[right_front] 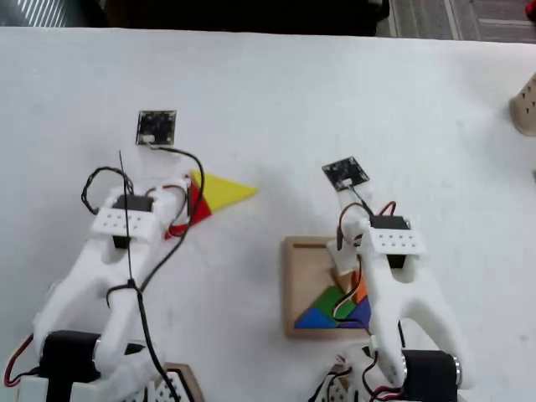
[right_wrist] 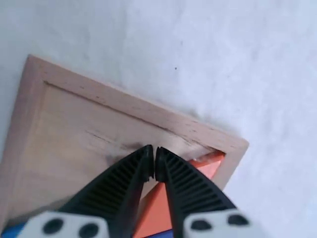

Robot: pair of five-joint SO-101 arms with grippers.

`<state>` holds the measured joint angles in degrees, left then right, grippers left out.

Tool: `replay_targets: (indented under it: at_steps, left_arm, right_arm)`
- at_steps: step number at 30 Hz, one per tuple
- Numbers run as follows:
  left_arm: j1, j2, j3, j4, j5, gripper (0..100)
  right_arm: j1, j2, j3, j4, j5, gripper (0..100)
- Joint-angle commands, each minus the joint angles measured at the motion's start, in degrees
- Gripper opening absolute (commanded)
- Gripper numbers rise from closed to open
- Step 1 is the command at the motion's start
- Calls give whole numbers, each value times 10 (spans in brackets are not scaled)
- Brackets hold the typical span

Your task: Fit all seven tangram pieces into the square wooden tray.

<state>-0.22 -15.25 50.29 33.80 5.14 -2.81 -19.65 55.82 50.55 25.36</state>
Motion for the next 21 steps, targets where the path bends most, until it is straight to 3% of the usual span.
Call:
replay_targets:
  at_steps: [1, 16, 21]
  left_arm:
    - [2, -3, -33, -10, 4, 24]
    - [2, -3, -33, -10, 4, 24]
    - [2, -3, -34, -10, 4, 24]
  right_arm:
    - [-21, 0, -21, -22, 8, 18]
    - [-31, 2, -8, 31, 63, 18]
    - [-53, 0, 11, 51, 126, 18]
